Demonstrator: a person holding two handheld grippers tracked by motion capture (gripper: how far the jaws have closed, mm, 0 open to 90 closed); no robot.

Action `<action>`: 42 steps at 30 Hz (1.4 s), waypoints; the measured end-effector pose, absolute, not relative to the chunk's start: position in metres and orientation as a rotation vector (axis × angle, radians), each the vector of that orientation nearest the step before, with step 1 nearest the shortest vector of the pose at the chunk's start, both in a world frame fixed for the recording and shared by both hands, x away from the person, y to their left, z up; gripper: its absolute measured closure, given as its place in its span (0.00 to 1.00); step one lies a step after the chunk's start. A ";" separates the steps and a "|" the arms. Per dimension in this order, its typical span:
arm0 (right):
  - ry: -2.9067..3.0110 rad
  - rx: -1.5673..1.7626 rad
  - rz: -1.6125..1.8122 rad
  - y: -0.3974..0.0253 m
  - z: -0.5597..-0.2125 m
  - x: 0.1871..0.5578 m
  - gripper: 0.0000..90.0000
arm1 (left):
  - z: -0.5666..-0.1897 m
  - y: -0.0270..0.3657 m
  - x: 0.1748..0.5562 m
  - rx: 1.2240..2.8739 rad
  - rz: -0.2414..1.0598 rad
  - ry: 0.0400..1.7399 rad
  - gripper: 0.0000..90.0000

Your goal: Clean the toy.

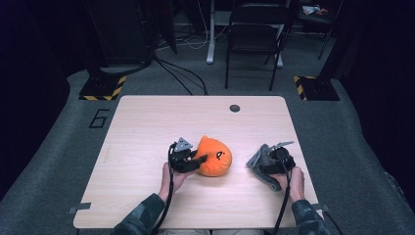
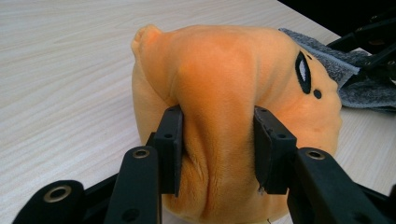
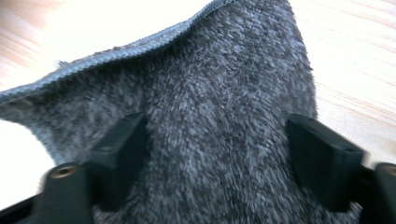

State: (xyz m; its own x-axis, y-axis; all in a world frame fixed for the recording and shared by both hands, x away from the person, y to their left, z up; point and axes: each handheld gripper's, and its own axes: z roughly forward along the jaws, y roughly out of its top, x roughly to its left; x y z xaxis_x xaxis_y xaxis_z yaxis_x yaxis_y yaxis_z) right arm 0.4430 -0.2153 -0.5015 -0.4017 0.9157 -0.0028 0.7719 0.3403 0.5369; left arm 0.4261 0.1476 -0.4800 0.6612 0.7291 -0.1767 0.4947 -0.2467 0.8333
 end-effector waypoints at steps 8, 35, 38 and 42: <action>2.312 1.476 0.728 -0.214 -0.499 0.441 0.75 | -0.480 0.148 0.425 1.908 0.305 0.956 0.66; 2.218 1.327 1.182 -0.178 -0.417 0.437 0.80 | -0.475 0.140 0.422 1.959 0.365 0.927 0.65; 2.221 1.314 1.195 -0.174 -0.414 0.436 0.80 | -0.475 0.139 0.421 1.957 0.370 0.934 0.65; 2.240 1.288 1.209 -0.160 -0.406 0.436 0.80 | -0.473 0.136 0.421 1.971 0.388 0.929 0.65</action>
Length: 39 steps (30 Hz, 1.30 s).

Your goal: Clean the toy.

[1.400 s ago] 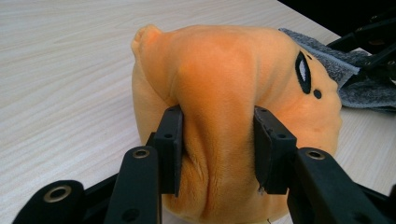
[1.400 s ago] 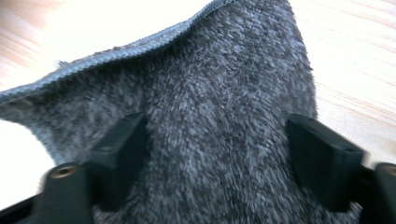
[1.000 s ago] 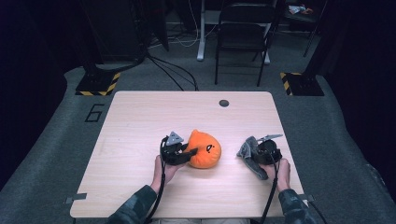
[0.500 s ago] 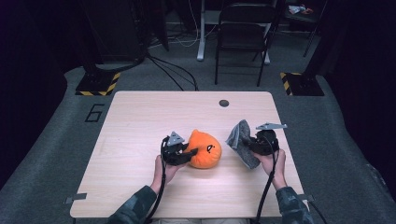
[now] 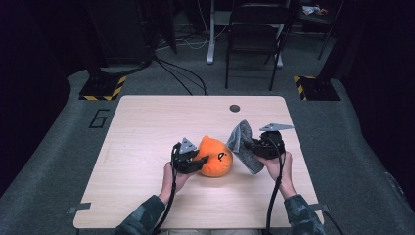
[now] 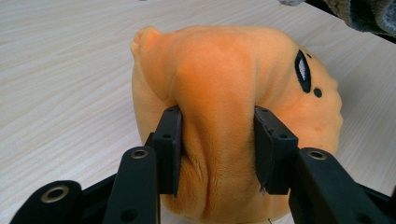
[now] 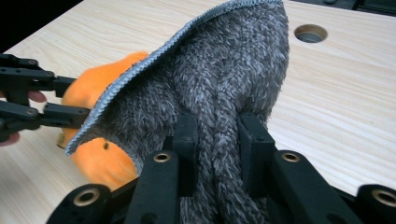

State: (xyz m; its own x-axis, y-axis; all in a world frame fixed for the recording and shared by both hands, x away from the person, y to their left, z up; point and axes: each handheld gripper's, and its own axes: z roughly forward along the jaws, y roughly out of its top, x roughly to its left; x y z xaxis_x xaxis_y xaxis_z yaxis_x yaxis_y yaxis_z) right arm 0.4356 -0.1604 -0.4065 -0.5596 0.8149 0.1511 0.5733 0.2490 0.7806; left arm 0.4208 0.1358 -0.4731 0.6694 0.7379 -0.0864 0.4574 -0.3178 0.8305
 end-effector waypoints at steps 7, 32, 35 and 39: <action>2.282 1.241 1.226 -0.136 -0.402 0.441 0.79 | -0.470 0.132 0.420 2.006 0.424 0.907 0.65; 2.388 1.124 1.085 -0.073 -0.426 0.454 0.79 | -0.471 0.120 0.413 2.064 0.488 0.837 0.66; 2.388 1.109 1.075 -0.074 -0.427 0.452 0.79 | -0.471 0.119 0.412 2.069 0.484 0.833 0.66; 2.384 1.114 1.077 -0.077 -0.428 0.450 0.79 | -0.471 0.119 0.411 2.074 0.487 0.819 0.66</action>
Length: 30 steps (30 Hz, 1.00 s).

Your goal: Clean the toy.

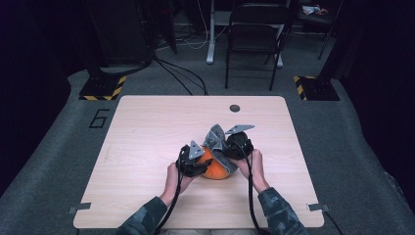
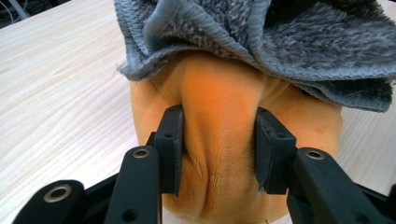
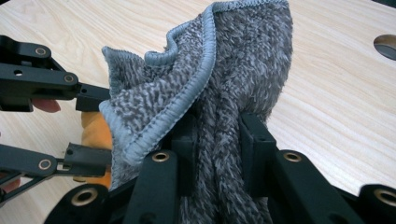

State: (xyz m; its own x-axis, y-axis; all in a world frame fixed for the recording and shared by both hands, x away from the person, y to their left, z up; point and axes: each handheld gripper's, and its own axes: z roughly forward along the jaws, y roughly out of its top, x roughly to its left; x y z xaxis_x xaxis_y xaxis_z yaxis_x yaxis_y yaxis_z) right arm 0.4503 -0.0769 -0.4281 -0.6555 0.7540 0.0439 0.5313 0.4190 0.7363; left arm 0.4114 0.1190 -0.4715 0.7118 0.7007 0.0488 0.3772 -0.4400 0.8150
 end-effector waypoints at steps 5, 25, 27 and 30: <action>2.394 1.118 1.067 -0.083 -0.430 0.447 0.79 | -0.472 0.119 0.411 2.066 0.491 0.822 0.66; 2.479 1.214 0.927 -0.113 -0.438 0.450 0.79 | -0.473 0.122 0.414 2.054 0.464 0.833 0.65; 2.501 1.226 0.875 -0.116 -0.440 0.451 0.79 | -0.473 0.121 0.413 2.050 0.475 0.836 0.66; 2.504 1.243 0.804 -0.121 -0.441 0.453 0.79 | -0.473 0.122 0.414 2.041 0.479 0.836 0.65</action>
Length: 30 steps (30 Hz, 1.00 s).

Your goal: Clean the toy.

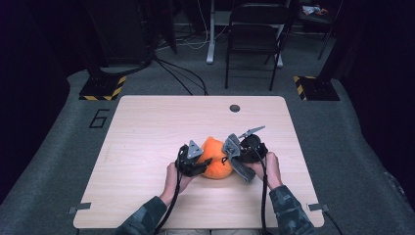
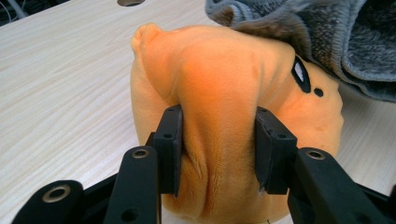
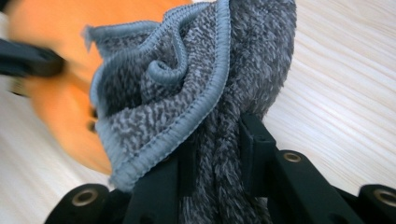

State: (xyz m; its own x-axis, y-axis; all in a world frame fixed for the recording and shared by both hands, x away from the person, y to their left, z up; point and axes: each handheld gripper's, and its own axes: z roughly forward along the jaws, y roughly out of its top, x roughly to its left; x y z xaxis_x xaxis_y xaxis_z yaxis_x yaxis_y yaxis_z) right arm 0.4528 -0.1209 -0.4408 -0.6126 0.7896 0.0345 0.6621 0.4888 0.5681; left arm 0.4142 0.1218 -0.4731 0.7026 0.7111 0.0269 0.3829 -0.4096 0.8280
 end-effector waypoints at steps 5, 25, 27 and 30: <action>2.411 1.284 0.893 -0.135 -0.436 0.457 0.79 | -0.473 0.124 0.415 2.035 0.465 0.845 0.65; 2.413 1.171 1.094 -0.069 -0.416 0.468 0.79 | -0.473 0.119 0.411 2.059 0.504 0.821 0.65; 2.419 1.176 1.082 -0.068 -0.424 0.470 0.79 | -0.474 0.119 0.411 2.058 0.503 0.829 0.65; 2.421 1.174 1.060 -0.070 -0.423 0.469 0.79 | -0.473 0.118 0.411 2.060 0.504 0.828 0.65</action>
State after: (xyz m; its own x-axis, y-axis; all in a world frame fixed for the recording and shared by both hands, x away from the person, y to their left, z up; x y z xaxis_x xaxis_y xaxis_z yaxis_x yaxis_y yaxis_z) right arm 0.4688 -0.0700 -0.4233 -0.6448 0.7595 0.0862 0.5784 0.4111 0.7047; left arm 0.4110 0.1185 -0.4733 0.7013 0.7109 0.0533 0.3741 -0.4305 0.8214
